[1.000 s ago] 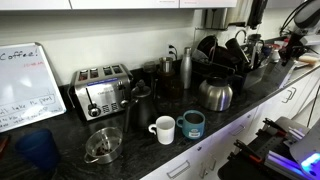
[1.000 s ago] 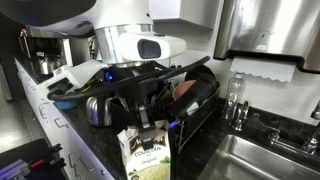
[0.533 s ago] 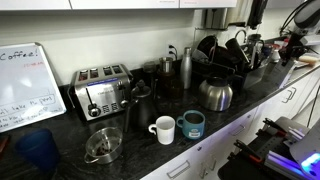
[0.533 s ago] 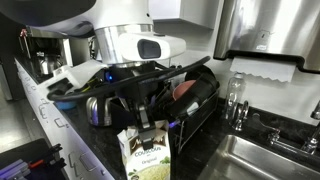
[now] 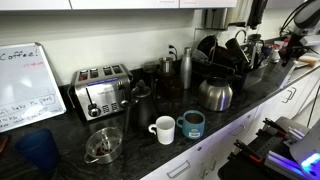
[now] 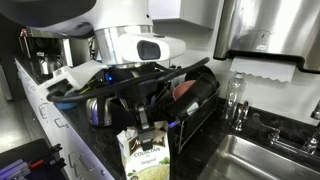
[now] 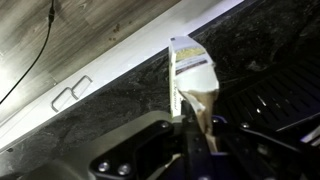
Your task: Move the white box to the right
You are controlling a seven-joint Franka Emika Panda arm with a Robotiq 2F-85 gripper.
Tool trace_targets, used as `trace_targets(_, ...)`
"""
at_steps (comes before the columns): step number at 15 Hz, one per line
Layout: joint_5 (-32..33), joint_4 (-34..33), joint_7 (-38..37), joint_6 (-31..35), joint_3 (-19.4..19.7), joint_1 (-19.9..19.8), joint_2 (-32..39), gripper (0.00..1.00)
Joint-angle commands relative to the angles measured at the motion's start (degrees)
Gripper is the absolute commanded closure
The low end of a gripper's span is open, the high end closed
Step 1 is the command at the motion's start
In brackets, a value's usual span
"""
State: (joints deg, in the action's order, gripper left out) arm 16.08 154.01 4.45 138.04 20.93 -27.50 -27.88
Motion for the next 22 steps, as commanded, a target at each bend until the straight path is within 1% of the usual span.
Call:
trace_targets(1, -1.3, -0.9, -0.4, 1.7, -0.1, 0.6, 2.8, 0.99)
trace_targets(8, -2.6, -2.9, -3.1, 8.4, -1.2, 2.9, 8.8, 0.99)
trace_targets(12, -2.6, -3.7, -3.5, 8.9, -1.2, 3.2, 11.7, 0.99)
trace_targets(13, -2.2, -3.4, -3.5, 9.0, -1.2, 3.1, 12.0, 0.88)
trace_targets(14, -2.1, -3.2, -3.4, 8.9, -1.2, 3.1, 12.4, 0.84)
trace_targets(15, -2.2, -3.4, -3.4, 8.9, -1.2, 3.2, 12.6, 0.63)
trace_targets(17, -2.2, -3.4, -3.3, 8.8, -1.1, 3.1, 12.8, 0.49)
trace_targets(18, -2.3, -3.4, -3.2, 8.9, -1.0, 3.2, 12.7, 0.41)
trace_targets(22, -2.9, -3.4, -2.6, 8.8, -0.7, 3.4, 12.0, 0.15)
